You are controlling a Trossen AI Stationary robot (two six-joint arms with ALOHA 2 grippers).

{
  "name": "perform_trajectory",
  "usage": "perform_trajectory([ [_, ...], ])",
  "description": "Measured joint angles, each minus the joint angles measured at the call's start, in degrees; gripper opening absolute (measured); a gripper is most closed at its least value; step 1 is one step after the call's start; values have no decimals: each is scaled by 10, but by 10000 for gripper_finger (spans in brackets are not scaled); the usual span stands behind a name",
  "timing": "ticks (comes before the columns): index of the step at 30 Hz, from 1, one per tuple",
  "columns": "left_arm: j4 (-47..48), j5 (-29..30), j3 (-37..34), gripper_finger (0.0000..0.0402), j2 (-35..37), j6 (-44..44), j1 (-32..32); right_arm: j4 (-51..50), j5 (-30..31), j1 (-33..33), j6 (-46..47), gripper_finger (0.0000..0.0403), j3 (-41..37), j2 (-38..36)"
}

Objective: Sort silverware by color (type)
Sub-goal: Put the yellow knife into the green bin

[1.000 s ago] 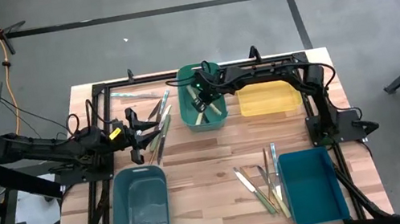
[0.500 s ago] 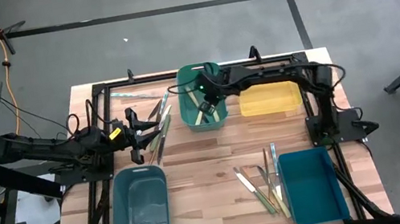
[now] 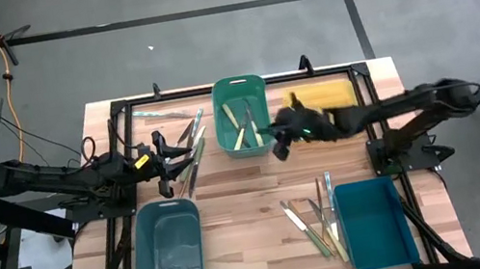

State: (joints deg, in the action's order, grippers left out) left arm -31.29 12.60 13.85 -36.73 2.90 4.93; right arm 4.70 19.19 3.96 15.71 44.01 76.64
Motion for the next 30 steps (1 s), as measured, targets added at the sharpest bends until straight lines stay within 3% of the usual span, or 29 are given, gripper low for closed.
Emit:
perform_trajectory([
  [5,-3,16,0,126,0,-7,0,327,-42,-29,-59,85,-107,-25],
  [8,-3,27,0,126,0,-36,0,434,-66,-36,-108,85,-124,-21],
  [12,-3,28,0,126,0,-67,0,455,-79,-46,-160,85,-125,-20],
  [30,-3,30,0,126,0,-76,0,431,-70,-49,-157,85,-125,-20],
])
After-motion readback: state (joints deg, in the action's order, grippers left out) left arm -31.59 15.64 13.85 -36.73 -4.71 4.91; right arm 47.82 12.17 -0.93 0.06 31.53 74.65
